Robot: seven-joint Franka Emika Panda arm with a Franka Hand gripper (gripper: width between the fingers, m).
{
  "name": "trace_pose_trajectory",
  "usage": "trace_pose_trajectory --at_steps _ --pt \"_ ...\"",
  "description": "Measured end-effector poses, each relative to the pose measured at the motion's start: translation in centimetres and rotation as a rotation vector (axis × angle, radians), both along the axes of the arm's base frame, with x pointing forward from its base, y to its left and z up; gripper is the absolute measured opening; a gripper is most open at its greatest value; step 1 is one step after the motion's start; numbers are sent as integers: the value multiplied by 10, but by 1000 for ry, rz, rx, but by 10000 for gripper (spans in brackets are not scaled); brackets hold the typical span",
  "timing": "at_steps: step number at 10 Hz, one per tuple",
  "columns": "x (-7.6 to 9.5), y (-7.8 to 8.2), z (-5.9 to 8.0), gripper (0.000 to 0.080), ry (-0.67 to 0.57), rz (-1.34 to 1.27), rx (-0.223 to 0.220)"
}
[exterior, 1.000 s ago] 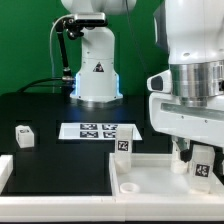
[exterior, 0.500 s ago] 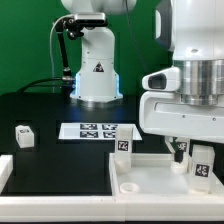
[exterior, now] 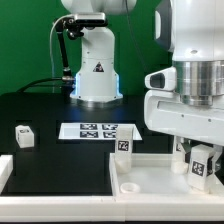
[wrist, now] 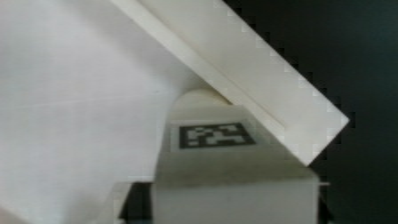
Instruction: Assemble square table
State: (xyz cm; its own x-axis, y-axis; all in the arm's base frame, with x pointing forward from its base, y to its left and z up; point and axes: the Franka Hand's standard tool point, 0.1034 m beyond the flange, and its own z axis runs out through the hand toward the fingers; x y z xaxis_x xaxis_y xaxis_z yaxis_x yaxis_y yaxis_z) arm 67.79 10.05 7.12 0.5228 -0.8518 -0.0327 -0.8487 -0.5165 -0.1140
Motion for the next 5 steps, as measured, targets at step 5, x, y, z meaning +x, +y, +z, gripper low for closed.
trace_pose_trajectory --at_steps 5 --pt "-3 -2 -3 288 23 -796 161"
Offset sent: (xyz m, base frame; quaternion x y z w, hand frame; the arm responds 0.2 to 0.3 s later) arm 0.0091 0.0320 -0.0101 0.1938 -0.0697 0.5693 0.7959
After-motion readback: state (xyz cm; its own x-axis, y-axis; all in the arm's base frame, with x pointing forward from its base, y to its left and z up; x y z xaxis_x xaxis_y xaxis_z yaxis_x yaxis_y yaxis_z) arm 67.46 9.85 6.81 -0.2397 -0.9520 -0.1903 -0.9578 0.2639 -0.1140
